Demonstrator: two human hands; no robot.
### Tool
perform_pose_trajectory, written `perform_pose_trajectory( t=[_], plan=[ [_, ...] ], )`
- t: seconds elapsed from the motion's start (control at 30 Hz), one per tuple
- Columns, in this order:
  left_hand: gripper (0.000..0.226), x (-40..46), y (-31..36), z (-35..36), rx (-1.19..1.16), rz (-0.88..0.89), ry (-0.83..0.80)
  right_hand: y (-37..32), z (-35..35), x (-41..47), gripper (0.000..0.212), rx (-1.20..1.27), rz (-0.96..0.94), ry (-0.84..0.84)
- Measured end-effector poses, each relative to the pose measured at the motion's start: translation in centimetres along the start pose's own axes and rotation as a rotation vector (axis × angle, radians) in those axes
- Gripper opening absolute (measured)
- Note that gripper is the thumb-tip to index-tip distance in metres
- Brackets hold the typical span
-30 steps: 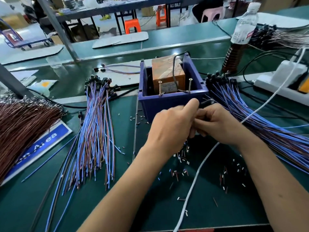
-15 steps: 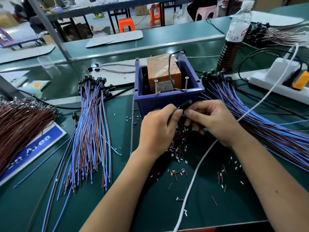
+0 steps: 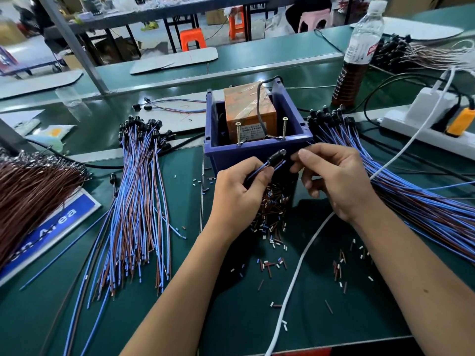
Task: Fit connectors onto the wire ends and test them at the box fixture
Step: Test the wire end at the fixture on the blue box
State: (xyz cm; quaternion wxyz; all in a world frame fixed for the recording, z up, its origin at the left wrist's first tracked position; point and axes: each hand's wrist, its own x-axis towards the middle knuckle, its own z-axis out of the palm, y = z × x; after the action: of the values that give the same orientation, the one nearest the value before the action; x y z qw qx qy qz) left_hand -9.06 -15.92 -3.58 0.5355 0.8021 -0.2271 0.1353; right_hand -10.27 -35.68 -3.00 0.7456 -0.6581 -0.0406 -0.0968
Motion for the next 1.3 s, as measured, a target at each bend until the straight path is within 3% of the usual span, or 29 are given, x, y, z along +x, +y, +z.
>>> perform_pose_trajectory(
  t=[0.33, 0.5, 0.7, 1.03, 1.1, 1.17, 1.3],
  plan=[
    [0.024, 0.0, 0.2, 0.1, -0.046, -0.014, -0.032, 0.2, 1.2, -0.7, 0.011, -0.053, -0.026, -0.067],
    [0.029, 0.0, 0.3, 0.1, -0.140, -0.053, 0.025, 0.1, 0.5, -0.3, 0.009, 0.051, -0.053, 0.040],
    [0.030, -0.2, 0.7, 0.7, -0.213, -0.050, 0.077, 0.8, 3.3, -1.2, 0.013, 0.115, -0.001, -0.087],
    [0.032, -0.1, 0.4, 0.7, -0.239, -0.045, 0.095, 0.4, 4.7, -1.3, 0.011, 0.267, 0.071, -0.037],
    [0.032, -0.2, 0.6, 0.8, -0.197, -0.034, 0.139, 0.4, 4.9, -1.3, 0.005, 0.271, 0.078, -0.028],
    [0.033, -0.4, 1.0, 1.0, -0.082, 0.010, 0.250, 0.4, 5.0, -1.4, 0.013, 0.224, 0.030, -0.001],
    [0.034, -0.6, 1.3, 0.9, 0.042, 0.092, 0.503, 0.1, 5.6, -1.7, 0.013, 0.010, -0.221, 0.055]
  ],
)
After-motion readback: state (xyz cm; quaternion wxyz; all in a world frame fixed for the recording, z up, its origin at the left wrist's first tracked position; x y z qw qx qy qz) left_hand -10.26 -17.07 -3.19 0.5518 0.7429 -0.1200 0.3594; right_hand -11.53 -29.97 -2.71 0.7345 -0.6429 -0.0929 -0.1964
